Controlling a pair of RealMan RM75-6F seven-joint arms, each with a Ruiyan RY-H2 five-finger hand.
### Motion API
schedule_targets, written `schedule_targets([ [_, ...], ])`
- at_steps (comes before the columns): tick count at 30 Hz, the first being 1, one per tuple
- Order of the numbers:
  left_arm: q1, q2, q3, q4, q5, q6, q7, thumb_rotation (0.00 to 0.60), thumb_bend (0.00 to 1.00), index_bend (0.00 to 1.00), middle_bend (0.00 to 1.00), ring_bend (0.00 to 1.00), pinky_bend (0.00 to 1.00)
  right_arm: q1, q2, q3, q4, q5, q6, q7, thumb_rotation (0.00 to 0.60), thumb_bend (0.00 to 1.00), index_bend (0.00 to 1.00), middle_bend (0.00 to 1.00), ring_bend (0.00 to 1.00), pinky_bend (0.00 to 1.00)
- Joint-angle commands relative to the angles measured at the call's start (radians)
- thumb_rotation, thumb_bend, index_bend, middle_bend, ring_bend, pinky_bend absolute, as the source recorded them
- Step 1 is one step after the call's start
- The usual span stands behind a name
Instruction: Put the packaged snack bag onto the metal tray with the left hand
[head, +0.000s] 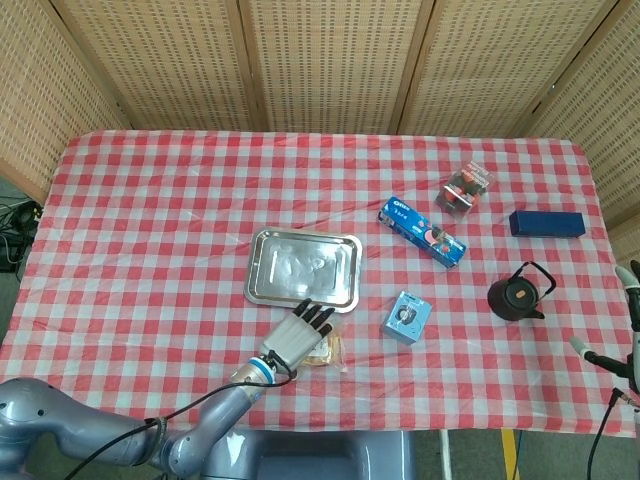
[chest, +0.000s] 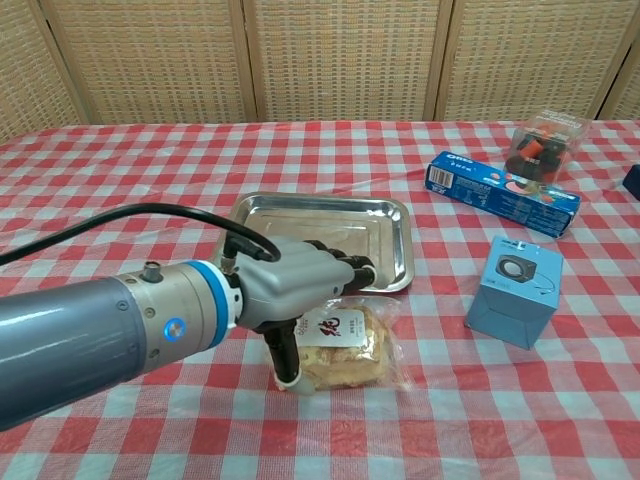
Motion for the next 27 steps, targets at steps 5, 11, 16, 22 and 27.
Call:
schedule_targets([
  [5,-0.053,-0.052,0.010,0.039,-0.052,0.049,0.028,0.600,0.19,0.17,0.00,0.02,0.18,-0.002,0.004,0.004,0.006,0.000,0.000,0.024,0.600,0.07,0.12,0.00,0.00,0.00],
  [11,-0.055,-0.068,0.033,0.055,0.008,0.074,-0.005,0.600,0.49,0.60,0.28,0.29,0.46,-0.005,0.004,0.007,0.007,-0.008,0.014,0.042,0.600,0.07,0.13,0.00,0.00,0.00],
  [16,-0.044,-0.067,0.049,0.052,0.090,0.103,-0.046,0.600,0.52,0.66,0.32,0.32,0.49,-0.007,0.003,0.010,0.008,-0.008,0.021,0.046,0.600,0.07,0.13,0.00,0.00,0.00],
  [22,-0.029,0.013,0.035,-0.019,0.189,0.152,-0.085,0.600,0.52,0.65,0.32,0.32,0.49,-0.008,0.002,0.011,0.006,-0.009,0.022,0.043,0.600,0.07,0.13,0.00,0.00,0.00],
  [27,-0.030,0.084,-0.007,-0.046,0.189,0.156,-0.114,0.600,0.52,0.63,0.32,0.32,0.48,-0.010,0.005,0.008,-0.001,-0.020,0.028,0.042,0.600,0.07,0.13,0.00,0.00,0.00],
])
